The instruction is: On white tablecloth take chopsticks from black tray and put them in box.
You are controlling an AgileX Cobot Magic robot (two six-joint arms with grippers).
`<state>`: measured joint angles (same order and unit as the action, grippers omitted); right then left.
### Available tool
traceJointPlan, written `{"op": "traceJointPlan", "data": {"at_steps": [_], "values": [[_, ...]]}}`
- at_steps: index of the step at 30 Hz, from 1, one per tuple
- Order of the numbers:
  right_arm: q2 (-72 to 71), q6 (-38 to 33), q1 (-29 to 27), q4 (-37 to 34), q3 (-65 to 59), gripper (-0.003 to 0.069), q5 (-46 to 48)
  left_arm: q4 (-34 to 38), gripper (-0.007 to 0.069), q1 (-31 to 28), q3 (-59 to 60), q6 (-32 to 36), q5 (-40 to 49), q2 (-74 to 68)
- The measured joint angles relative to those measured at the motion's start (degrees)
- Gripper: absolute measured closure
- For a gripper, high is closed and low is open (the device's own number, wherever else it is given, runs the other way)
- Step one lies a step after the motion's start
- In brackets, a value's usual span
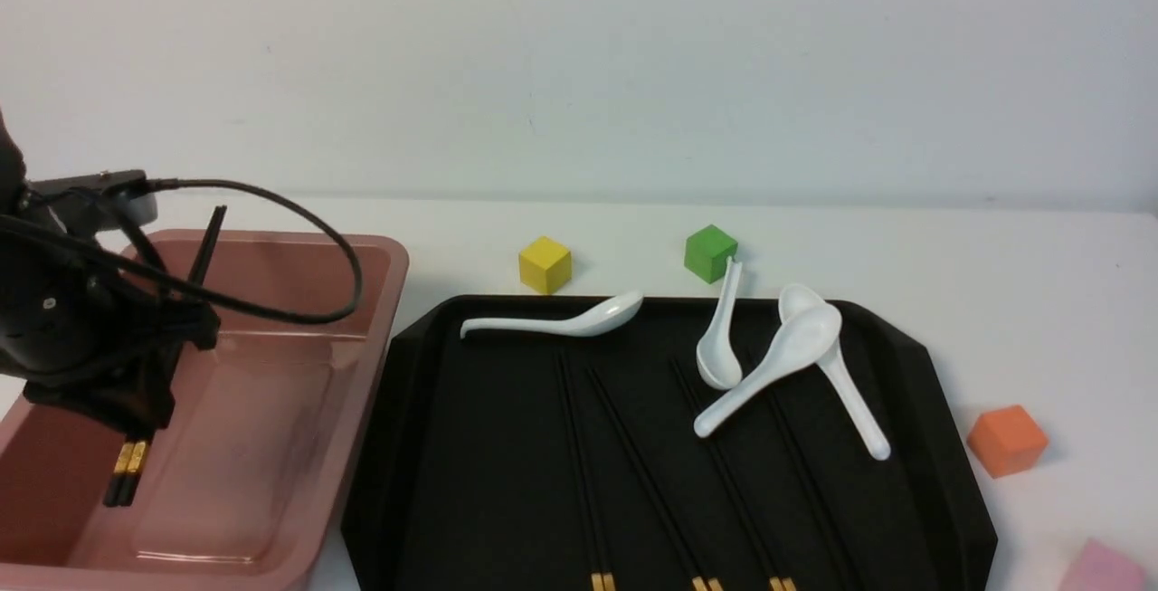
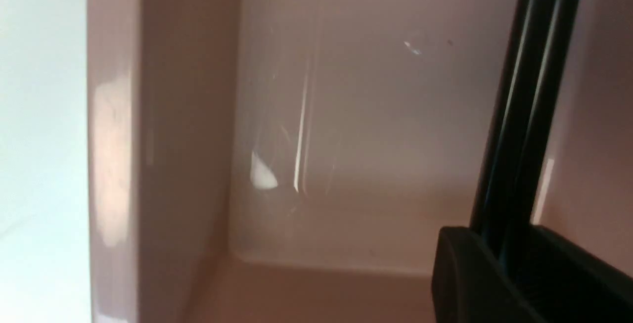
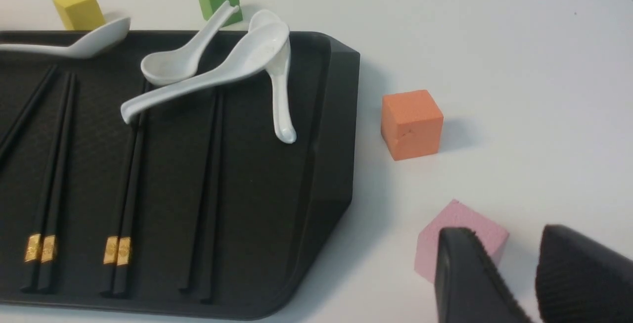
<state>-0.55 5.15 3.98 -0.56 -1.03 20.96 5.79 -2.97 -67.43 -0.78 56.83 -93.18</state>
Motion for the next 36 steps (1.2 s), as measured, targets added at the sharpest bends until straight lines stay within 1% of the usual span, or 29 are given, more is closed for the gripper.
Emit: {"op": "traceJointPlan", "data": {"at_steps": [5,7,10,11,13,16,18,21,25,26,27,31,32,33,34,36], "values": [[0.00,0.00,0.00,0.00,0.00,0.0419,0.00,-1.27,0.0496,-0.29,0.00,0.18,-2.06,-5.83],[0.00,0.00,0.00,0.00,0.00,0.0419,0.00,-1.88,0.0468,-0.29,0.00,-0.95,-2.35,-7.46],[0.00,0.00,0.00,0.00,0.00,0.0419,0.00,-2.44,0.0394,-0.29,0.03,-3.56,-1.98,-8.05],[0.00,0.00,0.00,0.00,0.00,0.0419,0.00,-2.44,0.0361,-0.29,-0.03,-4.01,-1.20,-7.89],[0.00,0.00,0.00,0.00,0.00,0.0419,0.00,-2.44,0.0319,-0.29,-0.33,-4.12,0.73,-6.92],[0.00,0.00,0.00,0.00,0.00,0.0419,0.00,-2.44,0.0312,-0.29,-0.45,-4.31,2.36,-4.54],[0.00,0.00,0.00,0.00,0.00,0.0419,0.00,-2.46,0.0337,-0.29,-0.45,-4.31,3.93,-1.86],[0.00,0.00,0.00,0.00,0.00,0.0419,0.00,-2.40,0.0407,-0.29,-0.45,-4.31,5.83,1.94],[0.00,0.00,0.00,0.00,0.00,0.0419,0.00,0.23,0.0610,-0.29,3.12,-2.63,8.14,12.64],[0.00,0.00,0.00,0.00,0.00,0.0419,0.00,0.47,0.0617,-0.29,3.44,-2.48,8.14,13.21],[0.00,0.00,0.00,0.00,0.00,0.0419,0.00,2.69,0.0637,-0.29,6.10,-1.33,7.98,17.48],[0.00,0.00,0.00,0.00,0.00,0.0419,0.00,11.30,0.0637,-0.29,15.64,1.58,3.89,30.05],[0.00,0.00,0.00,0.00,0.00,0.0419,0.00,14.36,0.0637,-0.29,19.12,2.62,1.50,34.06],[0.00,0.00,0.00,0.00,0.00,0.0419,0.00,14.86,0.0637,-0.29,19.71,2.79,1.08,34.72],[0.00,0.00,0.00,0.00,0.00,0.0419,0.00,18.57,0.0637,-0.29,24.40,4.29,-2.44,40.56],[0.00,0.00,0.00,0.00,0.00,0.0419,0.00,23.02,0.0637,-0.29,29.95,6.70,-7.18,46.84]]}}
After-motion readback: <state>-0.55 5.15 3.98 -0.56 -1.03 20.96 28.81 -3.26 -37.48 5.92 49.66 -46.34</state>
